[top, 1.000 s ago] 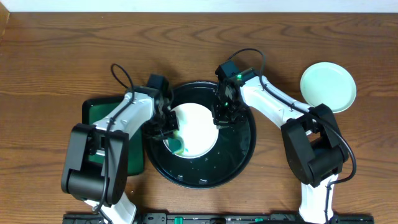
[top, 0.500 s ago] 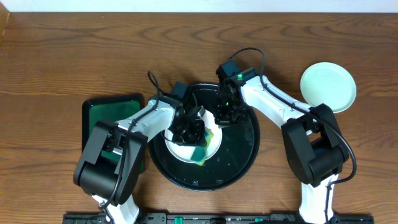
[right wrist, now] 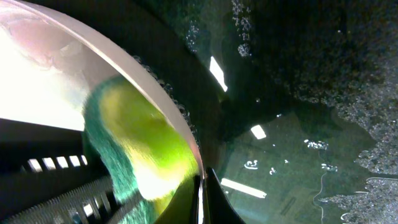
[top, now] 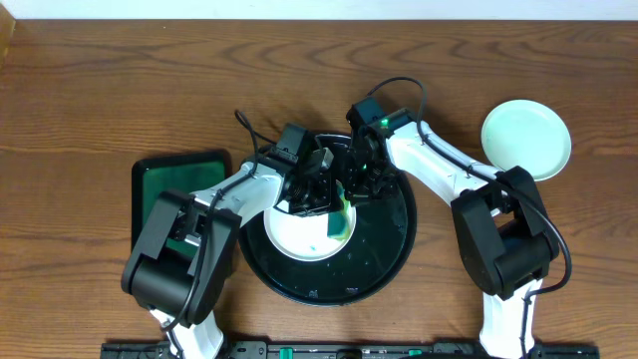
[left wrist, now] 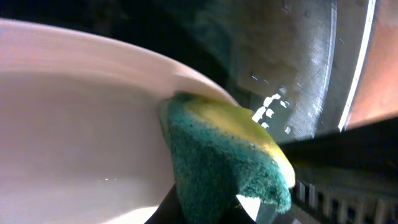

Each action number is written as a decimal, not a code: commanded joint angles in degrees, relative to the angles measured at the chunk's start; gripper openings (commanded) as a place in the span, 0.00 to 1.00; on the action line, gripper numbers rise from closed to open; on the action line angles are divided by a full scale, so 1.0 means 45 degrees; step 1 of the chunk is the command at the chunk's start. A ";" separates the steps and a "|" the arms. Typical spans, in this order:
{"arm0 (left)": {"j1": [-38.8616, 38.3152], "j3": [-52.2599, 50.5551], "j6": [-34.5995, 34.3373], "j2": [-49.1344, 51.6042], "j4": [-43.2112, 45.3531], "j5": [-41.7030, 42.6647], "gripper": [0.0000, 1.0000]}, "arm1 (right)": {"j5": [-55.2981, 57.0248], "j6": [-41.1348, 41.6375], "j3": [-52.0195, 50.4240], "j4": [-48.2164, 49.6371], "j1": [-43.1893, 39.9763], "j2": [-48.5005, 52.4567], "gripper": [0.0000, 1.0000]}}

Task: Clean dirty plates on tray and stack at the side
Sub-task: 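Scrub the left side of the white plate with the left sponge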

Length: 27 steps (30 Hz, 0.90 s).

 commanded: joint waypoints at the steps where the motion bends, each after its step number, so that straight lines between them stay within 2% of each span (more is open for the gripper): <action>1: 0.0442 -0.0078 -0.0831 0.0165 0.0019 -0.3201 0.07 | -0.0267 0.0151 0.0010 -0.0083 0.0083 -0.0321 0.01; 5: 0.1146 -0.0078 -0.0821 0.0165 -0.0855 -0.5027 0.07 | -0.0219 0.0151 0.0010 -0.0126 0.0083 -0.0321 0.01; 10: 0.2249 -0.0078 -0.0821 0.0165 -0.2205 -0.6445 0.07 | -0.0034 0.0151 0.0010 -0.0136 0.0083 -0.0321 0.01; 16: 0.3147 -0.0078 -0.0597 0.0165 -0.3997 -0.6601 0.07 | -0.0029 0.0151 0.0010 -0.0121 0.0068 -0.0321 0.01; 22: 0.2900 -0.0097 -0.0039 0.0165 -0.5523 -0.6941 0.07 | -0.0034 0.0131 0.0010 -0.0126 0.0063 -0.0321 0.01; 27: 0.2395 -0.0301 0.0685 0.0165 -0.5639 -0.6824 0.07 | -0.0039 0.0039 0.0010 -0.0107 0.0058 -0.0321 0.01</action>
